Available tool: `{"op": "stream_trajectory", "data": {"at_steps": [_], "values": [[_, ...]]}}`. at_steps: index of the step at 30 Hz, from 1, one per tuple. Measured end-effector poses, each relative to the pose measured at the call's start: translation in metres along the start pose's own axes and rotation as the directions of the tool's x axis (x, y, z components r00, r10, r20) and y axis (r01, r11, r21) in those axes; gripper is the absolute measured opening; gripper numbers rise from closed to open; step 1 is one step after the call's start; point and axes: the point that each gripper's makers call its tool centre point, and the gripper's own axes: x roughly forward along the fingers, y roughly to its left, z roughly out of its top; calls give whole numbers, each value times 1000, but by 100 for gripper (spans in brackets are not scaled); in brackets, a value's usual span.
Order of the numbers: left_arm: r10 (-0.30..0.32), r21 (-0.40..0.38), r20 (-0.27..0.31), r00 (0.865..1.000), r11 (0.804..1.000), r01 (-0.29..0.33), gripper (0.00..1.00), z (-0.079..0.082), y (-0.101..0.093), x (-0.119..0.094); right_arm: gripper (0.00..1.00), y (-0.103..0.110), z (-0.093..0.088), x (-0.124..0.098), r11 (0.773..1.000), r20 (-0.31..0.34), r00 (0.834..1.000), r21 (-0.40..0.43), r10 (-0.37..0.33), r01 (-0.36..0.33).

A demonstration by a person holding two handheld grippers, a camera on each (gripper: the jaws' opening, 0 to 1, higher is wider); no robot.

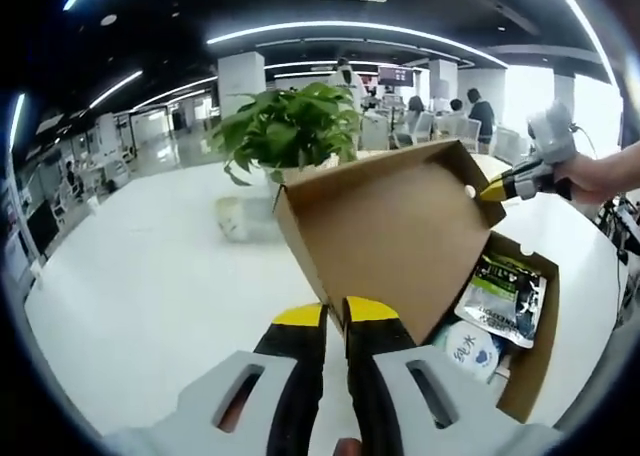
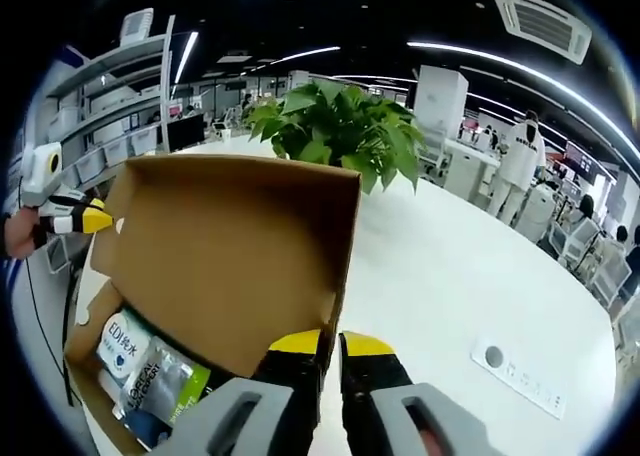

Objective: Operate the shoe box by opening the lid, removing the specified soft item, and placing it in the target area until the item is outside and the box remains undamaged.

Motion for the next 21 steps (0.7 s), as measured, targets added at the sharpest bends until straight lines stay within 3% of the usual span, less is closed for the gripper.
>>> {"op": "stream_trajectory", "data": {"at_steps": [21], "values": [[22, -59, -25, 999, 998, -23, 5, -5, 13, 18, 2, -3, -8, -3, 999, 2, 1000, 37, -4, 4]]}}
